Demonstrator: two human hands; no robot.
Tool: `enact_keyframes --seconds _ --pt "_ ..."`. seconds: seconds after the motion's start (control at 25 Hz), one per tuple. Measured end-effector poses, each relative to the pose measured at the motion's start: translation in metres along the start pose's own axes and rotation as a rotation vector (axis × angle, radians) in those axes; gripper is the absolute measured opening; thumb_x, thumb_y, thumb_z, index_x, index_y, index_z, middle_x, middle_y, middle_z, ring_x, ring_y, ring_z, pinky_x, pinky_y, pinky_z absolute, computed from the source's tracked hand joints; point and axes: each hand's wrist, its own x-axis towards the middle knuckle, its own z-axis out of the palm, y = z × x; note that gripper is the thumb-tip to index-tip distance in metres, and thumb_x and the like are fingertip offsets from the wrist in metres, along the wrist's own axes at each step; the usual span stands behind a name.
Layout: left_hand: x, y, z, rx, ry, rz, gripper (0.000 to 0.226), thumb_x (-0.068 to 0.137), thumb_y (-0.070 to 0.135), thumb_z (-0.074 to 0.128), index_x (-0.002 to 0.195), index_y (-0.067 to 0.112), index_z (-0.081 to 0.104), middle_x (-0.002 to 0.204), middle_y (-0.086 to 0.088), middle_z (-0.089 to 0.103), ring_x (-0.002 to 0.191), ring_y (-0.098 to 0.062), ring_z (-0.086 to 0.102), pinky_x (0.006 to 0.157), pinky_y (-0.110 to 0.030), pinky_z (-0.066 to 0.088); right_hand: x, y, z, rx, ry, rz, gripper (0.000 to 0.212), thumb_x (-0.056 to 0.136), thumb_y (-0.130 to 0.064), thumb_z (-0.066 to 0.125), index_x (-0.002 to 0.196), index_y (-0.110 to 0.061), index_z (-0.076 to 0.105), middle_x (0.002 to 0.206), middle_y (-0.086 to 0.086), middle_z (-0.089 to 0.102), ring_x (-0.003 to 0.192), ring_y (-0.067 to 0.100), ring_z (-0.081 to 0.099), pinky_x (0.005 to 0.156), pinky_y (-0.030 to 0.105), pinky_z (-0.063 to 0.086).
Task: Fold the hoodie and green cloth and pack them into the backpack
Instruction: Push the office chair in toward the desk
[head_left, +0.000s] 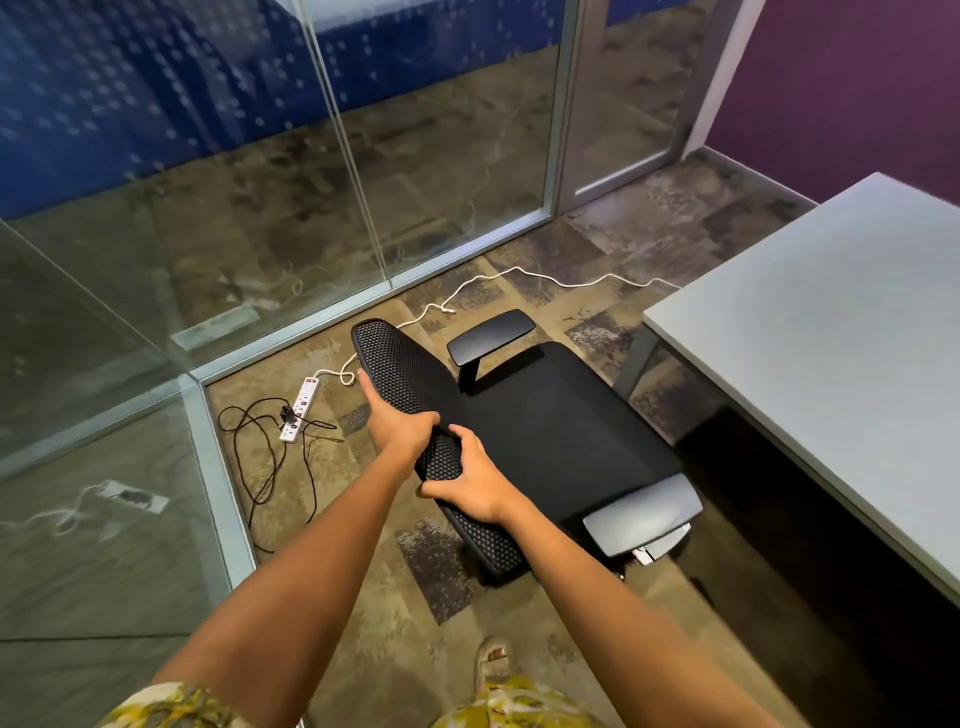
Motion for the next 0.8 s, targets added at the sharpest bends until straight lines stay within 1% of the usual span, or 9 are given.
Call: enact_keyframes --seconds 0.08,0.16,0.32,0.44,0.56,0.68,0.8 --pt "-0.011 -0.005 -0.001 0.012 -0.009 -0.002 0.123 0.072 0.004 0.080 0.157 0.033 -0.002 0.136 -0.013 0.053 0.094 -0.024 0.054 0.076 -0.034 0.049 -0.011 0.005 0.002 -0.024 -0.001 0.000 0.111 0.061 -0.055 0.077 0.151 -0.037 0.015 0.154 -0.005 0.025 0.133 0.023 0.042 0.107 0.048 0.044" --pt "-0.017 -0.012 -0.003 0.019 -0.019 -0.004 0.125 0.070 0.006 0.082 0.157 0.035 -0.004 0.131 -0.014 0.056 0.092 -0.024 0.055 0.074 -0.035 0.050 -0.021 0.008 0.004 -0.039 -0.016 0.003 0.111 0.062 -0.055 0.077 0.152 -0.034 0.015 0.155 -0.002 0.026 0.134 0.024 0.041 0.108 0.048 0.042" --pt "-0.041 -0.025 -0.006 0.031 -0.025 0.007 0.127 0.068 0.007 0.083 0.157 0.033 -0.004 0.135 -0.013 0.055 0.105 -0.030 0.059 0.079 -0.035 0.050 -0.045 0.019 0.010 -0.061 -0.029 -0.006 0.110 0.067 -0.051 0.078 0.154 -0.027 0.016 0.156 0.001 0.025 0.137 0.024 0.038 0.112 0.047 0.038" --pt "-0.066 -0.036 -0.008 0.038 -0.013 0.003 0.125 0.070 0.008 0.082 0.157 0.032 -0.004 0.138 -0.012 0.053 0.108 -0.031 0.059 0.081 -0.036 0.050 -0.068 0.031 0.014 -0.070 -0.031 -0.017 0.108 0.070 -0.048 0.079 0.155 -0.024 0.017 0.156 0.002 0.026 0.138 0.023 0.037 0.113 0.045 0.037" --pt "-0.088 -0.050 -0.012 0.056 0.006 -0.003 0.127 0.067 0.012 0.084 0.157 0.033 -0.004 0.139 -0.013 0.052 0.110 -0.031 0.059 0.082 -0.036 0.051 -0.090 0.042 0.018 -0.070 -0.049 -0.025 0.106 0.073 -0.043 0.080 0.156 -0.021 0.018 0.156 0.003 0.025 0.139 0.022 0.035 0.114 0.042 0.036" --pt "-0.107 -0.062 -0.017 0.076 0.015 -0.009 0.127 0.069 0.013 0.084 0.157 0.031 -0.005 0.133 -0.013 0.054 0.110 -0.031 0.059 0.083 -0.035 0.049 -0.111 0.047 0.027 -0.076 -0.055 -0.042 0.106 0.074 -0.041 0.080 0.156 -0.019 0.017 0.157 0.004 0.024 0.140 0.023 0.034 0.114 0.040 0.035" --pt "-0.125 -0.074 -0.025 0.097 0.018 -0.016 0.124 0.071 0.012 0.083 0.157 0.031 -0.004 0.134 -0.013 0.055 0.112 -0.030 0.058 0.088 -0.036 0.049 -0.131 0.055 0.039 -0.061 -0.065 -0.044 0.107 0.073 -0.040 0.080 0.156 -0.017 0.016 0.158 0.005 0.022 0.141 0.023 0.033 0.115 0.042 0.035"
